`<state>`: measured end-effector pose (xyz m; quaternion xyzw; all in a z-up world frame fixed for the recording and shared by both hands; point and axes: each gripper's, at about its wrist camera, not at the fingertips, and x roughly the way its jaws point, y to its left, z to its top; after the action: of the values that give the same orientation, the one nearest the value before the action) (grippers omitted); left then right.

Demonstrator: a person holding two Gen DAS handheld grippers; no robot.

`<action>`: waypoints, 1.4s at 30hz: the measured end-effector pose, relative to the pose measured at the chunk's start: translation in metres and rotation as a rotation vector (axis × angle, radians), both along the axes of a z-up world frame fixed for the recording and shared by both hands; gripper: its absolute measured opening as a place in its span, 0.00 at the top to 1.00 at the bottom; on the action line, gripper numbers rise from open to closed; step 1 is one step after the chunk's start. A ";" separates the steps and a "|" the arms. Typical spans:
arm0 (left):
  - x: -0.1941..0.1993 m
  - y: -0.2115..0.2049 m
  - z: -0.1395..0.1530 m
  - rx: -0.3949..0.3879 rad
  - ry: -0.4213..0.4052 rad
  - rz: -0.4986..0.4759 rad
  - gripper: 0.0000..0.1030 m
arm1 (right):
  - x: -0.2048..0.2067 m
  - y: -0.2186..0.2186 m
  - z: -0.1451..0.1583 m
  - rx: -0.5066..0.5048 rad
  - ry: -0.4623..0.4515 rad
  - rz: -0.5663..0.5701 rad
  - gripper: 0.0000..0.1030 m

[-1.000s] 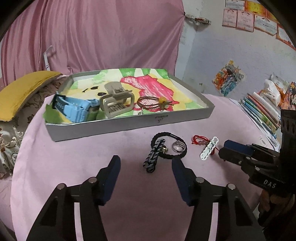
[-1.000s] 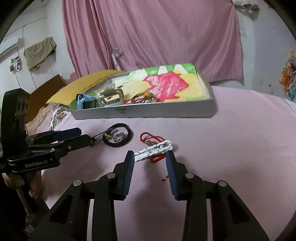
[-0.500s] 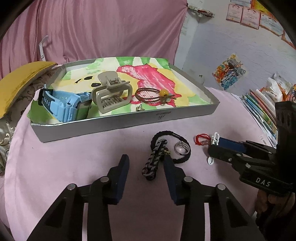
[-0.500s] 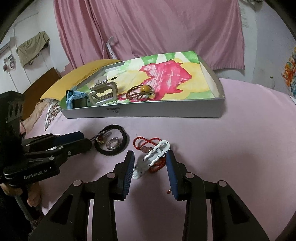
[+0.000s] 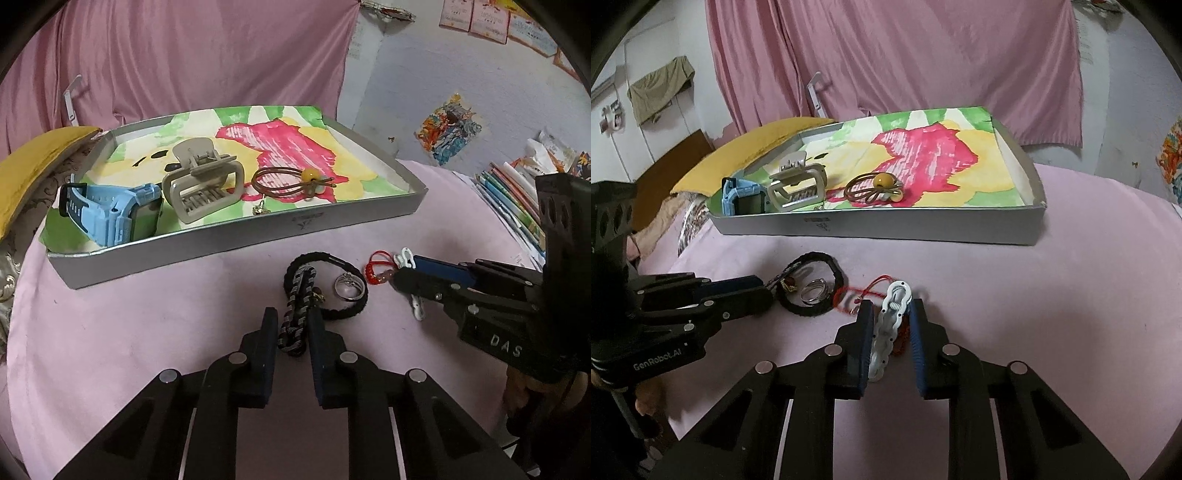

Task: Organize jewelry
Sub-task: 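Carry the white clip and braided bracelet into the tray and open both grippers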

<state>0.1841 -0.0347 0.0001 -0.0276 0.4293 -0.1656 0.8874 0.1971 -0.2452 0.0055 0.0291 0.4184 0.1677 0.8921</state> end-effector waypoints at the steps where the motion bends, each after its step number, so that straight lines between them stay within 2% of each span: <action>1: -0.002 0.000 0.000 -0.010 -0.001 -0.001 0.85 | -0.002 -0.001 0.000 0.006 -0.005 0.000 0.87; 10: -0.019 -0.002 0.008 -0.060 -0.056 -0.011 0.85 | -0.018 -0.009 0.010 0.072 -0.067 0.008 0.87; 15: -0.026 0.000 0.019 -0.087 -0.114 0.010 0.86 | -0.028 -0.017 0.025 0.128 -0.141 0.006 0.87; 19: -0.030 0.003 0.035 -0.120 -0.219 0.050 0.86 | -0.031 -0.017 0.040 0.145 -0.230 0.008 0.87; 23: -0.031 0.002 0.052 -0.117 -0.338 0.104 0.85 | -0.032 -0.012 0.061 0.144 -0.364 0.007 0.87; 26: -0.027 0.001 0.062 -0.112 -0.412 0.136 0.86 | -0.029 -0.010 0.073 0.150 -0.447 0.002 0.87; 34: -0.002 0.001 0.077 -0.106 -0.548 0.192 0.86 | -0.010 -0.005 0.088 0.133 -0.570 -0.008 0.87; 42: 0.027 0.000 0.076 -0.091 -0.573 0.211 0.86 | 0.018 0.001 0.087 0.086 -0.604 -0.026 0.87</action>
<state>0.2112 -0.0343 0.0757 -0.0638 0.1483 -0.0926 0.9825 0.2147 -0.2439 0.0929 0.0211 0.1262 0.1751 0.9762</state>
